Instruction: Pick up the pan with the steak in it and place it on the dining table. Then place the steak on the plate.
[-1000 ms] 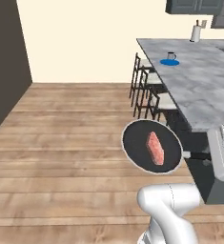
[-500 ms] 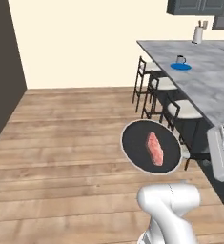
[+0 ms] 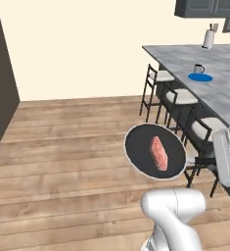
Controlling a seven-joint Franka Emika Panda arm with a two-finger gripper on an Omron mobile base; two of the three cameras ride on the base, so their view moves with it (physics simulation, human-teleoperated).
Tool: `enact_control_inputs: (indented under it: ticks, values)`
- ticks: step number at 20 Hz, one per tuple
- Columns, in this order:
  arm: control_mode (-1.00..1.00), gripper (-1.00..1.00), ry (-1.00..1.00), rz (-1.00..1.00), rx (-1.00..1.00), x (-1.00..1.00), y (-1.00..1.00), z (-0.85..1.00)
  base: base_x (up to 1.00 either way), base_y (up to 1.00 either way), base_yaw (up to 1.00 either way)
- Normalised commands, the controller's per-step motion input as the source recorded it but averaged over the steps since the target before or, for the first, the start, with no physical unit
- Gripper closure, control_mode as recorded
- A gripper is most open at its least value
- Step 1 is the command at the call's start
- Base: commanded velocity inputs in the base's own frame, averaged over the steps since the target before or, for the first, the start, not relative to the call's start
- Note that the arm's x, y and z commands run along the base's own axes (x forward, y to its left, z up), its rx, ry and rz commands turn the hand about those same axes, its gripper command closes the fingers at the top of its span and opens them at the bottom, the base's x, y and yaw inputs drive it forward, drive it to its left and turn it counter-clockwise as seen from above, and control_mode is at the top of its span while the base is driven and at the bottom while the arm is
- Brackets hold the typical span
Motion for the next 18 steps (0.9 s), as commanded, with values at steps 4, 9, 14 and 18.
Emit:
enact_control_inputs:
  ticks: [4, 9, 14, 18]
  values:
    - [1.0, 1.0, 0.0, 0.0, 0.0, 0.0, 0.0, 0.0, 1.0, 0.41, -0.13]
    - [1.0, 1.0, 0.0, 0.0, 0.0, 0.0, 0.0, 0.0, 1.0, 0.4, -0.13]
    - [1.0, 1.0, 0.0, 0.0, 0.0, 0.0, 0.0, 0.0, 1.0, 0.4, -0.13]
    - [1.0, 1.0, 0.0, 0.0, 0.0, 0.0, 0.0, 0.0, 1.0, 0.41, -0.14]
